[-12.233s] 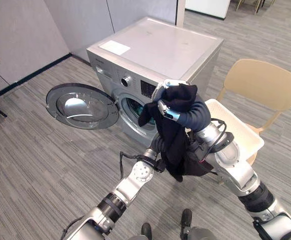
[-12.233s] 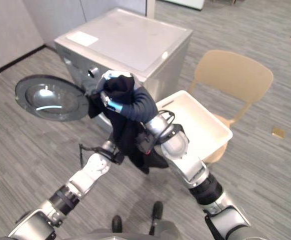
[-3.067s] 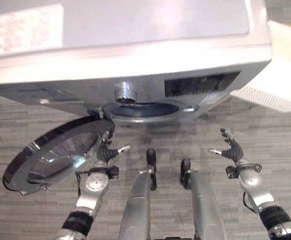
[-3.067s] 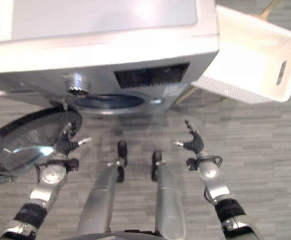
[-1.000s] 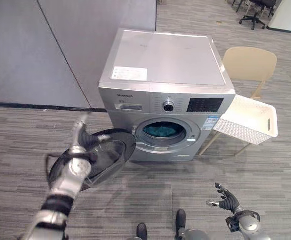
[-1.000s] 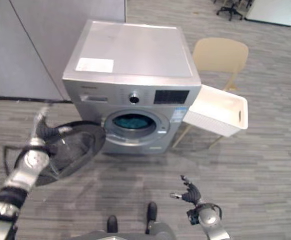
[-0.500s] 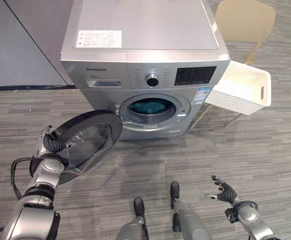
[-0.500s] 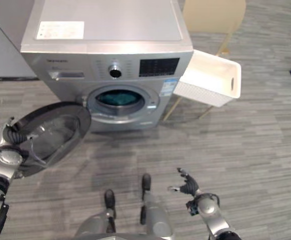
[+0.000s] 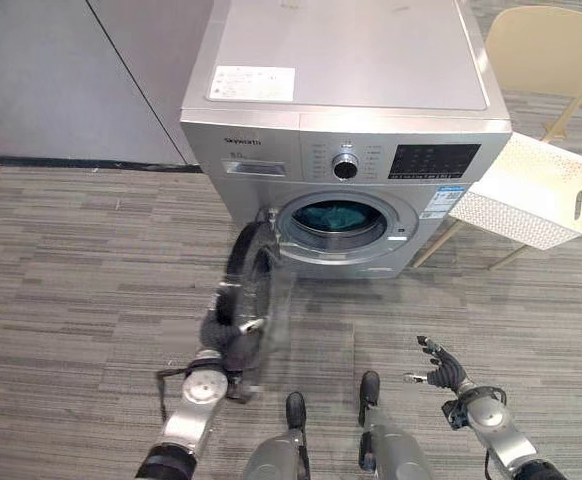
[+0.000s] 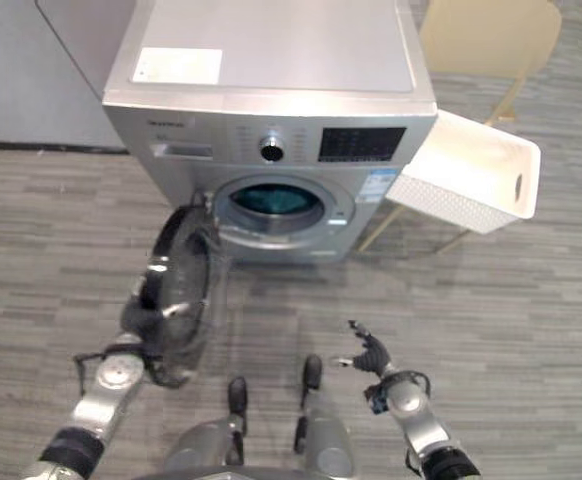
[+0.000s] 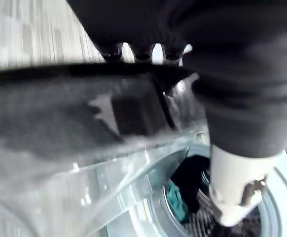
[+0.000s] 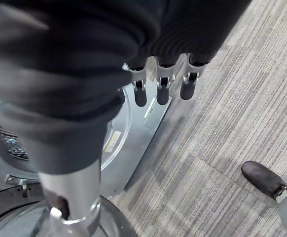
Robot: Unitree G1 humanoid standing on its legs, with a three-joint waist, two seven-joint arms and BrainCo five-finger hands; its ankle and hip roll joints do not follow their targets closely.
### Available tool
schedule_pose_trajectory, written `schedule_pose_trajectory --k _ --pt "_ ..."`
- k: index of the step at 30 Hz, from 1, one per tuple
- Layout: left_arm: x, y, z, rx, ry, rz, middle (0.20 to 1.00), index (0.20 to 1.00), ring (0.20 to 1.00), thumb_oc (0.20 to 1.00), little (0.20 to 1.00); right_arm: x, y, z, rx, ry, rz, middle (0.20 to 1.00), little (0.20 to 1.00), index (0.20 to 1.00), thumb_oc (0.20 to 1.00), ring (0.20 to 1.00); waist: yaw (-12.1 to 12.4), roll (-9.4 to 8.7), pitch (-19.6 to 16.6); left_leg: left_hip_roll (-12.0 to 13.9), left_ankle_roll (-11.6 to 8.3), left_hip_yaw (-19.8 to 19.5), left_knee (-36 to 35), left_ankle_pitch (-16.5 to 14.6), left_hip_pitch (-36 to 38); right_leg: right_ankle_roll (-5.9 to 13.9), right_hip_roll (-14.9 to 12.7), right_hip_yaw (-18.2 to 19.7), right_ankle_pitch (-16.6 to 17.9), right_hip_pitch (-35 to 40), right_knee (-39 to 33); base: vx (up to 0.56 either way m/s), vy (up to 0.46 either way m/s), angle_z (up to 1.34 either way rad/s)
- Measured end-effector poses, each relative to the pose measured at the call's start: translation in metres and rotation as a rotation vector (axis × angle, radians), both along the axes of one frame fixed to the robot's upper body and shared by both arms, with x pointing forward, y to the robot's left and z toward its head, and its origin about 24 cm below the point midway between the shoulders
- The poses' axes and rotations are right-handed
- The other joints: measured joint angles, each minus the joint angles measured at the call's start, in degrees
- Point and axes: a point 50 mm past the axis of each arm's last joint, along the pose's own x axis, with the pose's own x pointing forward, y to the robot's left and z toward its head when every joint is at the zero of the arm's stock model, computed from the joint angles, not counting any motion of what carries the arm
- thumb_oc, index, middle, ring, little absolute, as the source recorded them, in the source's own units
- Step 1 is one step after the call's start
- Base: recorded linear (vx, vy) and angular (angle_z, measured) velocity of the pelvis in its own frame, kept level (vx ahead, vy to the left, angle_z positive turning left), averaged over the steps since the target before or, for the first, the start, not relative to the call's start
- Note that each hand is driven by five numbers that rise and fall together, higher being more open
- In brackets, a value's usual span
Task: Grab the laundry basket,head to the washer,open it,put in the laundry and shut it.
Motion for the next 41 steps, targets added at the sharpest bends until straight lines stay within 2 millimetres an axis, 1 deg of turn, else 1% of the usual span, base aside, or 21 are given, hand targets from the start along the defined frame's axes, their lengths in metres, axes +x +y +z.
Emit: schedule_pose_trajectory --k 4,5,7,9,10,11,13,14,16,18,19,24,25,28,30,32,33,34,38,40,41 --pt "0.014 -0.036 0.010 -0.046 -0.013 -0.155 1.000 1.000 1.000 1.000 1.000 -0.005 0.005 -0.004 -0.001 0.022 0.024 1.000 1.000 1.000 1.000 1.000 -1.5 -0.08 0.0 -0.2 0.10 0.5 -0.2 0.2 0.1 0.02 0.0 0.7 0.0 -0.3 0.0 0.02 -0.041 -0.09" --pt "0.027 -0.051 0.023 -0.074 -0.052 -0.202 1.000 1.000 1.000 1.000 1.000 -0.006 0.009 -0.005 0.003 0.026 0.034 1.000 1.000 1.000 1.000 1.000 -2.6 -0.22 -0.2 -0.3 0.17 1.3 -0.9 0.8 0.2 0.19 0.0 1.1 0.1 -0.8 0.0 0.02 -0.024 -0.16" --pt "0.047 -0.062 0.039 -0.053 -0.100 -0.242 1.000 1.000 1.000 1.000 1.000 -0.003 0.011 -0.003 0.007 0.014 0.043 1.000 1.000 1.000 1.000 1.000 -3.5 -0.27 -0.2 -0.5 0.35 2.1 -1.8 1.4 -0.2 0.60 0.0 2.1 0.4 -1.8 0.0 0.01 0.014 -0.30" --pt "0.077 -0.064 0.067 0.003 -0.184 -0.248 1.000 1.000 1.000 1.000 1.000 0.004 0.013 0.005 0.006 -0.024 0.056 1.000 1.000 1.000 1.000 1.000 -5.8 -0.32 -0.3 -0.9 0.44 4.4 -2.4 1.5 -0.3 1.24 0.0 4.4 0.9 -3.5 0.0 0.01 0.036 -0.52" --pt "0.089 -0.062 0.073 0.035 -0.193 -0.233 1.000 1.000 1.000 1.000 1.000 0.007 0.014 0.007 0.005 -0.035 0.059 1.000 1.000 1.000 1.000 1.000 -6.8 -0.28 -0.5 -0.9 0.57 5.2 -2.4 1.5 -0.5 1.34 0.0 4.9 0.9 -4.0 0.0 -0.01 0.026 -0.57" --pt "0.105 -0.050 0.087 0.098 -0.217 -0.179 1.000 1.000 1.000 1.000 1.000 0.013 0.016 0.013 0.003 -0.061 0.071 1.000 1.000 1.000 1.000 1.000 -8.5 -0.03 -1.2 -1.0 0.71 6.4 -2.4 1.2 -1.2 1.29 -0.1 5.0 0.9 -5.5 0.0 -0.01 0.026 -0.56" --pt "0.127 -0.032 0.103 0.232 -0.221 -0.121 1.000 1.000 1.000 1.000 1.000 0.020 0.015 0.020 -0.012 -0.092 0.093 1.000 1.000 1.000 1.000 1.000 -10.1 0.10 -1.4 -1.0 0.83 8.2 -2.4 1.2 -2.0 1.61 0.1 6.3 1.1 -7.0 0.0 -0.01 0.008 -0.58" --pt "0.137 -0.012 0.117 0.338 -0.229 -0.055 1.000 1.000 1.000 1.000 1.000 0.020 0.011 0.021 -0.032 -0.094 0.098 1.000 1.000 1.000 1.000 1.000 -10.9 0.15 -1.4 -1.0 0.79 9.0 -2.4 1.1 -2.3 1.99 0.2 6.4 2.2 -7.8 0.0 -0.01 -0.007 -0.46" --pt "0.142 0.006 0.128 0.402 -0.243 0.000 1.000 1.000 1.000 1.000 1.000 0.020 0.003 0.023 -0.057 -0.096 0.089 1.000 1.000 1.000 1.000 1.000 -10.9 0.40 -1.5 -0.7 0.67 9.3 -2.4 1.1 -2.9 1.01 0.7 7.0 3.0 -8.8 0.0 0.01 -0.019 -0.27" --pt "0.139 0.009 0.129 0.393 -0.262 0.015 1.000 1.000 1.000 1.000 1.000 0.016 -0.004 0.020 -0.070 -0.083 0.066 1.000 1.000 1.000 1.000 1.000 -10.3 0.81 -1.3 -0.3 0.58 9.3 -2.4 1.0 -3.0 0.06 1.3 7.2 3.7 -9.1 0.0 0.01 -0.035 -0.11" --pt "0.131 0.012 0.114 0.378 -0.235 0.019 1.000 1.000 1.000 1.000 1.000 0.015 -0.006 0.020 -0.068 -0.082 0.060 1.000 1.000 1.000 1.000 1.000 -9.9 1.41 -1.5 0.3 0.34 9.1 -2.4 1.0 -2.9 0.05 1.9 7.1 3.7 -8.9 0.0 0.00 -0.035 -0.05" --pt "0.109 0.002 0.091 0.319 -0.244 -0.016 1.000 1.000 1.000 1.000 1.000 0.017 -0.011 0.024 -0.061 -0.103 0.031 1.000 1.000 1.000 1.000 1.000 -9.0 2.26 -1.3 0.9 -0.25 7.8 -2.4 1.1 -2.0 -0.23 2.1 6.0 3.5 -7.4 0.0 0.01 -0.031 0.11" --pt "0.090 -0.003 0.066 0.271 -0.191 -0.027 1.000 1.000 1.000 1.000 1.000 0.016 -0.016 0.024 -0.062 -0.106 0.003 1.000 1.000 1.000 1.000 1.000 -7.9 2.74 -1.3 1.2 -0.88 7.2 -2.8 0.4 -0.5 -0.87 2.2 5.5 2.5 -5.6 0.0 0.05 -0.050 0.21" --pt "0.053 -0.013 0.039 0.193 -0.158 -0.076 1.000 1.000 1.000 1.000 1.000 0.005 -0.022 0.018 -0.056 -0.082 -0.034 1.000 1.000 1.000 1.000 1.000 -6.8 3.33 -2.1 1.6 -1.30 5.6 -2.8 -0.2 1.0 -1.27 2.3 4.0 0.8 -3.6 -0.1 0.06 -0.063 0.28" --pt "0.026 -0.006 0.023 0.146 -0.114 -0.053 1.000 1.000 1.000 1.000 1.000 0.005 -0.022 0.018 -0.046 -0.085 -0.046 1.000 1.000 1.000 1.000 1.000 -6.0 3.85 -2.6 2.0 -1.44 4.7 -2.8 -0.2 1.2 -0.99 2.5 3.1 0.7 -2.9 0.0 0.04 -0.066 0.20" --pt "-0.020 0.005 -0.010 0.100 0.024 -0.032 1.000 1.000 1.000 1.000 1.000 -0.006 -0.028 0.009 -0.053 -0.038 -0.077 1.000 1.000 1.000 1.000 1.000 -4.2 4.37 -4.0 2.6 -1.94 3.2 -2.8 -0.2 3.0 -1.90 3.2 2.0 0.1 -0.6 -0.1 0.05 -0.073 0.28" --pt "-0.024 0.007 -0.014 0.101 0.045 -0.028 1.000 1.000 1.000 1.000 1.000 -0.008 -0.029 0.007 -0.054 -0.030 -0.080 1.000 1.000 1.000 1.000 1.000 -3.5 4.46 -4.5 2.7 -1.93 3.1 -2.8 -0.2 3.0 -1.96 3.2 1.9 0.0 -0.5 0.0 0.05 -0.059 0.24" --pt "-0.039 0.015 -0.025 0.077 0.101 -0.003 1.000 1.000 1.000 1.000 1.000 -0.011 -0.029 0.003 -0.050 -0.012 -0.096 1.000 1.000 1.000 1.000 1.000 -2.4 4.33 -5.4 2.9 -1.96 2.5 -2.8 -0.2 3.4 -2.09 3.2 1.1 -0.2 0.3 -0.1 0.02 -0.033 0.15" --pt "-0.072 0.026 -0.052 0.003 0.241 0.058 1.000 1.000 1.000 1.000 1.000 -0.025 -0.032 -0.008 -0.052 0.046 -0.120 1.000 1.000 1.000 1.000 1.000 -1.7 3.87 -8.2 3.1 -1.87 1.5 -2.8 -0.4 5.1 -1.95 3.2 0.0 -1.0 2.9 -0.1 0.02 -0.017 0.16" --pt "-0.119 0.041 -0.084 0.000 0.441 0.119 1.000 1.000 1.000 1.000 1.000 -0.044 -0.034 -0.024 -0.051 0.129 -0.155 1.000 1.000 1.000 1.000 1.000 -0.8 2.39 -10.5 3.2 -2.11 1.1 -2.8 -0.9 6.3 -1.95 3.2 -0.4 -1.4 4.3 -0.1 0.01 0.000 0.09" --pt "-0.126 0.044 -0.089 0.004 0.475 0.131 1.000 1.000 1.000 1.000 1.000 -0.048 -0.035 -0.027 -0.052 0.150 -0.162 1.000 1.000 1.000 1.000 1.000 -0.6 2.14 -10.7 3.2 -2.03 0.6 -2.8 -0.8 6.4 -1.95 3.1 -0.8 -1.4 4.6 -0.1 0.01 0.011 0.16"
